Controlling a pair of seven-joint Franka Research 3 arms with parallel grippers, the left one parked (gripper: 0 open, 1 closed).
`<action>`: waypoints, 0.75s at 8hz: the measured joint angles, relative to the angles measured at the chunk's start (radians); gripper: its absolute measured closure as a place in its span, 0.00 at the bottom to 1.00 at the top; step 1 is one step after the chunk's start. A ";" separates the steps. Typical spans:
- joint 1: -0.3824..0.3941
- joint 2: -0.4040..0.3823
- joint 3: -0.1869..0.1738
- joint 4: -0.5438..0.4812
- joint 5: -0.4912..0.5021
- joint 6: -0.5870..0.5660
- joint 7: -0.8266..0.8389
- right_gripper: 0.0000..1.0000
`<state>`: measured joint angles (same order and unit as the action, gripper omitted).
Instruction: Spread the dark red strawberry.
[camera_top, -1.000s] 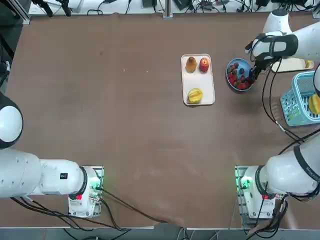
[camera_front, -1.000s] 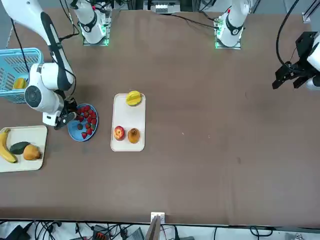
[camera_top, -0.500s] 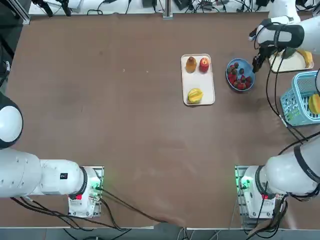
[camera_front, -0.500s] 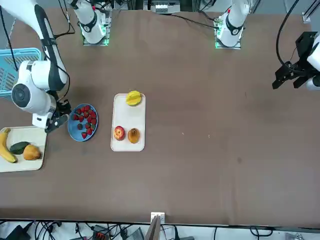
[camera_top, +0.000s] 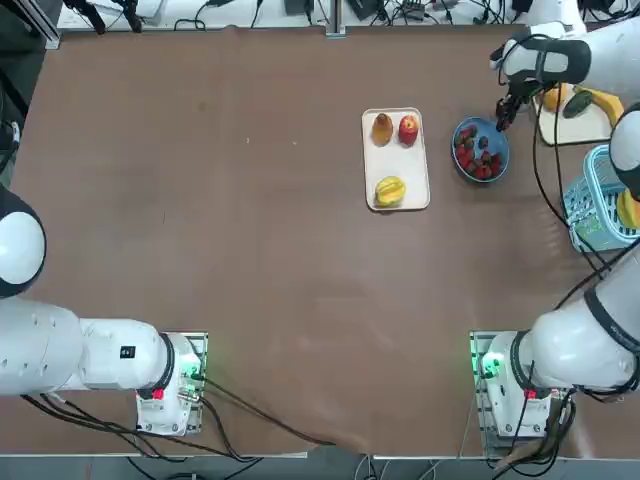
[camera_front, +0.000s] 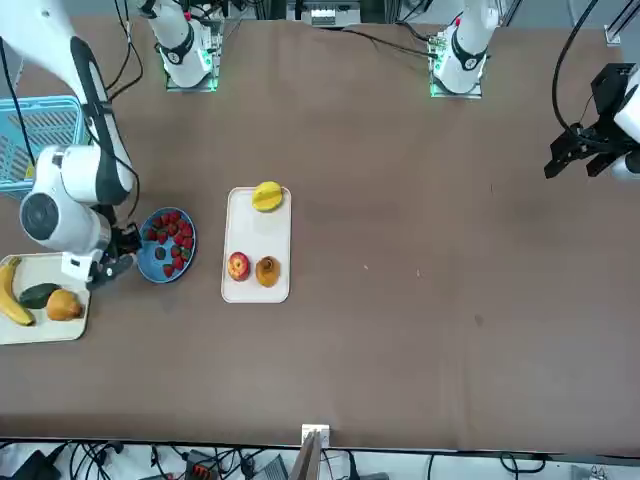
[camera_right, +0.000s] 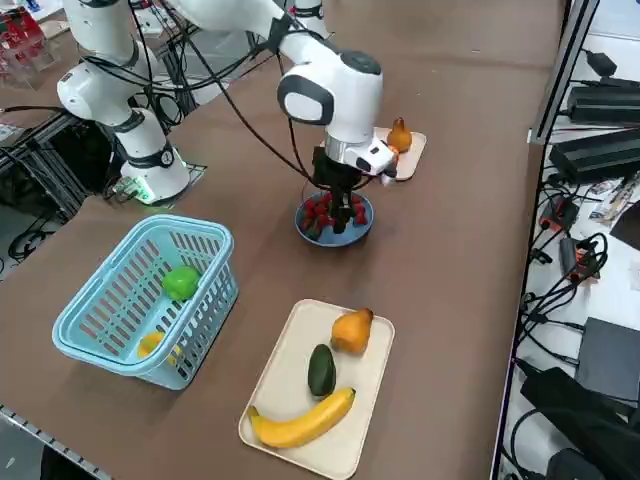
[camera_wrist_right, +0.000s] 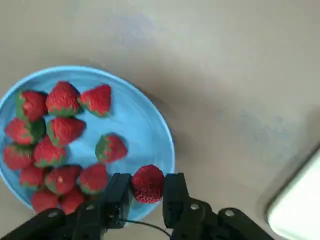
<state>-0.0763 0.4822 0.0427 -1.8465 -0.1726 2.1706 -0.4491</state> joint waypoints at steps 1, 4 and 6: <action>0.011 0.033 0.002 0.020 0.000 0.006 0.013 0.63; 0.014 0.087 0.001 0.065 0.000 0.009 0.016 0.46; 0.014 0.088 0.000 0.084 0.000 0.006 0.016 0.12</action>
<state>-0.0623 0.5700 0.0432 -1.7629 -0.1726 2.1765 -0.4328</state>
